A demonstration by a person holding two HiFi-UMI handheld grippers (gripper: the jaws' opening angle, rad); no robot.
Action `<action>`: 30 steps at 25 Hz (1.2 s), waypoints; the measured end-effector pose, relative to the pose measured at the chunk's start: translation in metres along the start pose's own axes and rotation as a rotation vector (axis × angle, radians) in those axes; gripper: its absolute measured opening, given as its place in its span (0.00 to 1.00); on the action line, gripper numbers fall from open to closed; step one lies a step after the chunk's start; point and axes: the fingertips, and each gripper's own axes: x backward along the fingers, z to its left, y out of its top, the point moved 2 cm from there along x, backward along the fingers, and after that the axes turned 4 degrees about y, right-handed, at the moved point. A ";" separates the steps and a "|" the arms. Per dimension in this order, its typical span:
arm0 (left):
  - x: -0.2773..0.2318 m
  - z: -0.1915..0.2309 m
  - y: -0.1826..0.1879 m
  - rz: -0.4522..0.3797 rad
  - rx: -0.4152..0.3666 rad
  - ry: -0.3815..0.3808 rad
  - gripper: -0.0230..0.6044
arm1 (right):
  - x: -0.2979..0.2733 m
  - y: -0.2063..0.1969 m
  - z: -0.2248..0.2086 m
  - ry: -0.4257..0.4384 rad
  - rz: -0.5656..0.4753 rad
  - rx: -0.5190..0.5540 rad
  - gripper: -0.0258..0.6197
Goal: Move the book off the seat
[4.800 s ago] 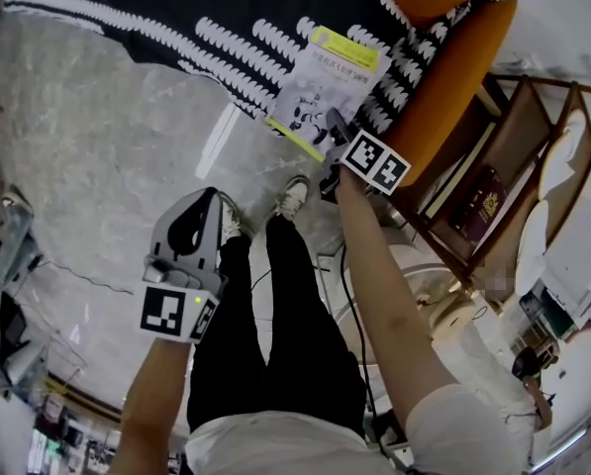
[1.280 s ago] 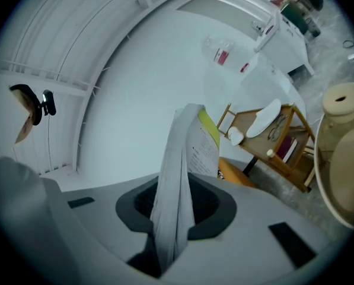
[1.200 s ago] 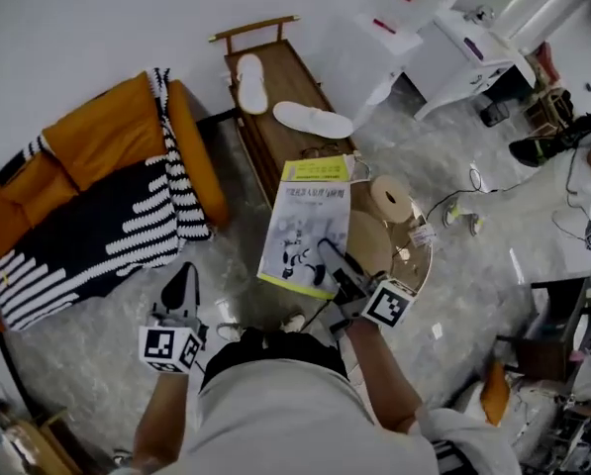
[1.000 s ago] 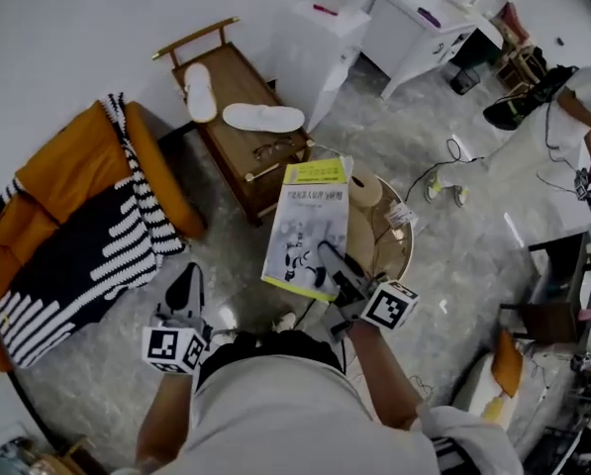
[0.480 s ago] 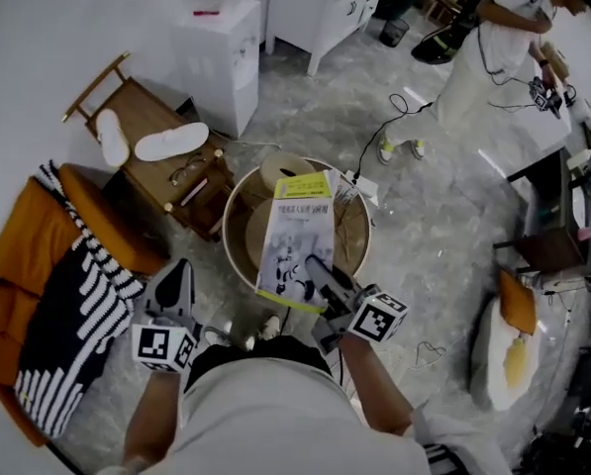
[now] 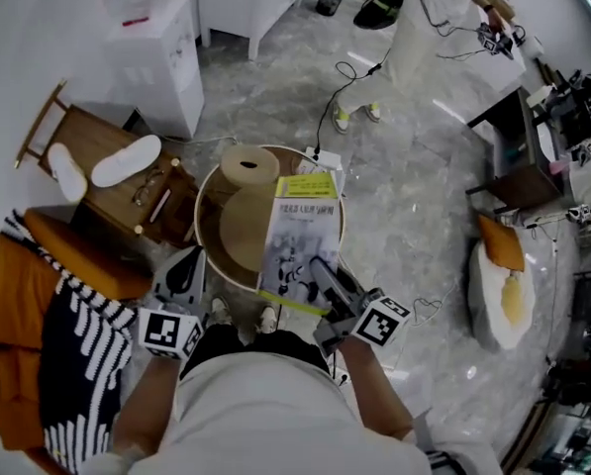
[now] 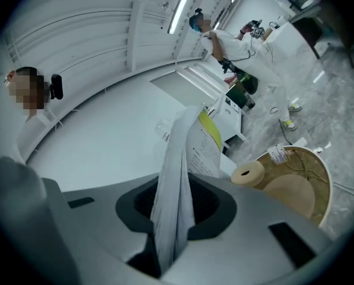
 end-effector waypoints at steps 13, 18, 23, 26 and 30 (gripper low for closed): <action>-0.016 0.015 -0.015 0.043 0.010 -0.180 0.06 | 0.003 -0.019 0.000 -0.142 -0.158 -0.037 0.18; -0.024 0.007 -0.022 0.062 -0.012 -0.197 0.06 | 0.006 -0.033 -0.019 -0.161 -0.180 -0.088 0.18; -0.029 -0.001 -0.019 0.075 -0.023 -0.168 0.06 | 0.006 -0.031 -0.042 -0.159 -0.160 -0.090 0.18; -0.029 0.000 -0.029 0.095 -0.022 -0.150 0.06 | 0.002 -0.037 -0.063 -0.165 -0.150 -0.097 0.18; -0.029 0.002 -0.048 0.129 -0.012 -0.129 0.06 | -0.007 -0.047 -0.092 -0.181 -0.113 -0.096 0.18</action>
